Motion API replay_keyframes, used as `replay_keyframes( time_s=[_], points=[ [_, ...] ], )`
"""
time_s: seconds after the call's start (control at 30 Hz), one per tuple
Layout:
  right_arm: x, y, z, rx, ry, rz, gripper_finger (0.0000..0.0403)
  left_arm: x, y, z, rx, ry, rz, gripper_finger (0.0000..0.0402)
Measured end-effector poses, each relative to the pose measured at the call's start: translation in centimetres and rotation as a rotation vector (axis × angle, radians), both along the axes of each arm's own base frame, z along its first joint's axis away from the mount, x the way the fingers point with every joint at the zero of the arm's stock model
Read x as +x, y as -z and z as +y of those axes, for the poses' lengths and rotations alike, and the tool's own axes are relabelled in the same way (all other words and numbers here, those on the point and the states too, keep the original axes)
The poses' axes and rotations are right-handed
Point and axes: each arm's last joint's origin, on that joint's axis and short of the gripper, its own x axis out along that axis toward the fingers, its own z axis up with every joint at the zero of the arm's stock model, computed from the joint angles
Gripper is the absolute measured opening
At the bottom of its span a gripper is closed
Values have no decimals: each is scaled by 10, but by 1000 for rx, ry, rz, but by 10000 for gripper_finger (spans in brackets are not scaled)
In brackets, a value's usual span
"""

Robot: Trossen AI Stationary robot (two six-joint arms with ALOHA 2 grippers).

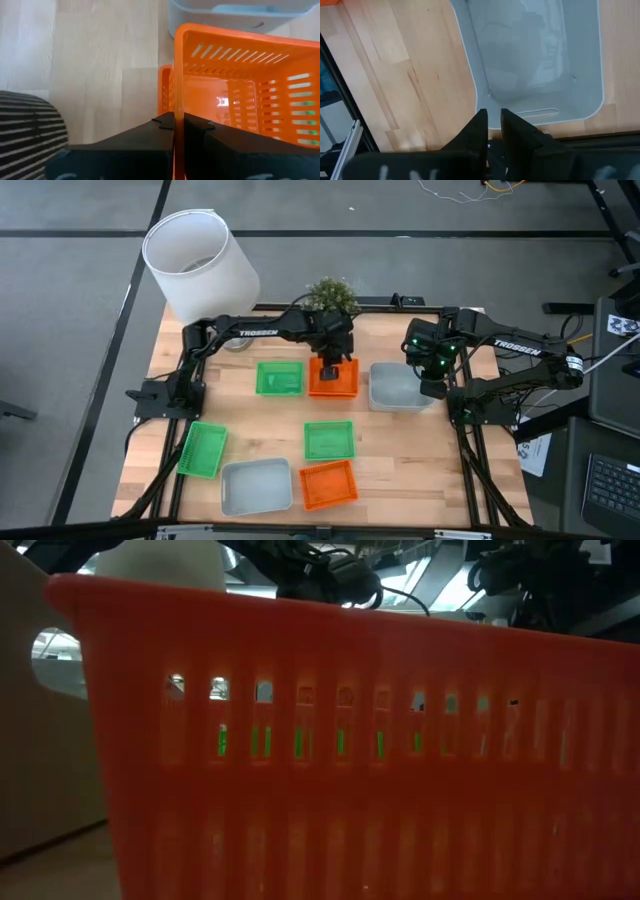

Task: Stack baskets by color
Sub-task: Stack the middle orange bin on the top of the orange bin

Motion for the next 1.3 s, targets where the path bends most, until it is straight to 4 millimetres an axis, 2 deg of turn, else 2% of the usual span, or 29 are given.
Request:
replay_keyframes(
  time_s=[0.23,0.7,0.9,1.17,1.3],
  points=[
    [0,0,0,0,-1,0,53,3,11,-2,-17,4,33,2],
    [0,0,0,0,0,0,53,3,7,-4,-42,-26,13,62],
    [0,0,0,0,0,0,53,3,7,-6,-108,14,0,64],
    [0,0,0,-1,-1,-5,53,3,6,-6,-107,10,0,64],
    [1,0,0,-2,-1,-7,53,7,-7,-4,-71,-3,-33,64]
  ],
)
